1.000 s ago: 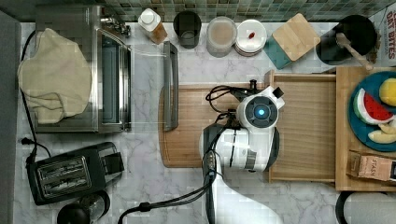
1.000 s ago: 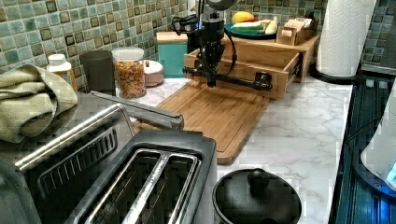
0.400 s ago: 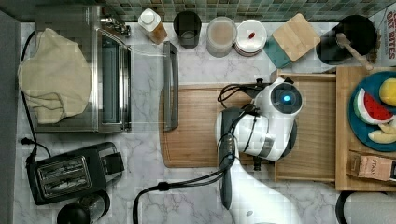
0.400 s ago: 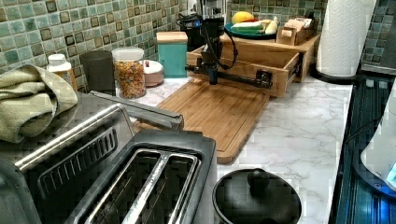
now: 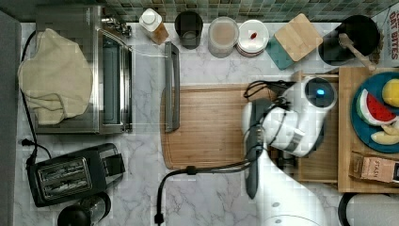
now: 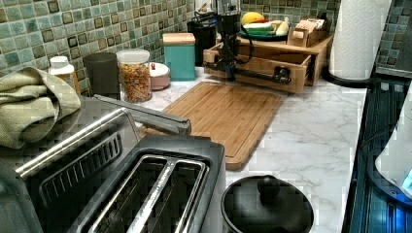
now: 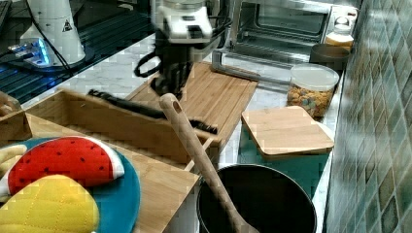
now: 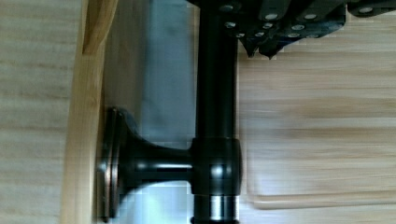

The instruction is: Close the drawer.

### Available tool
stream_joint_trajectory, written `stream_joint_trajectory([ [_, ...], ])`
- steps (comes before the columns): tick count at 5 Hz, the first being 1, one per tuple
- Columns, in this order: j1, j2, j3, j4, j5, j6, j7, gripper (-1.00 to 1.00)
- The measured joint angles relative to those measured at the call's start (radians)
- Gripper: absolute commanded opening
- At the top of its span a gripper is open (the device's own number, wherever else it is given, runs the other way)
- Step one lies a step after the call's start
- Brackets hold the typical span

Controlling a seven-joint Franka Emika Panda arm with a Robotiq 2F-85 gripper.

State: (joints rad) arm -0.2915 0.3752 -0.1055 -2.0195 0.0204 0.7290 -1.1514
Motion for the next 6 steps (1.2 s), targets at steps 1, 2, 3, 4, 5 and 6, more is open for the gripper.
stream_joint_trajectory([
  [1, -0.037, 0.022, -0.070, 0.010, -0.128, 0.118, 0.000, -1.00],
  [2, -0.049, 0.037, -0.098, 0.002, -0.181, 0.216, 0.023, -1.00],
  [3, -0.046, 0.040, -0.097, 0.012, -0.181, 0.199, 0.021, -1.00],
  [4, -0.048, 0.042, -0.096, 0.018, -0.167, 0.187, -0.007, -1.00],
  [5, -0.048, 0.041, -0.098, 0.018, -0.166, 0.187, -0.015, -1.00],
  [6, -0.049, 0.041, -0.097, 0.018, -0.166, 0.189, -0.015, -1.00],
])
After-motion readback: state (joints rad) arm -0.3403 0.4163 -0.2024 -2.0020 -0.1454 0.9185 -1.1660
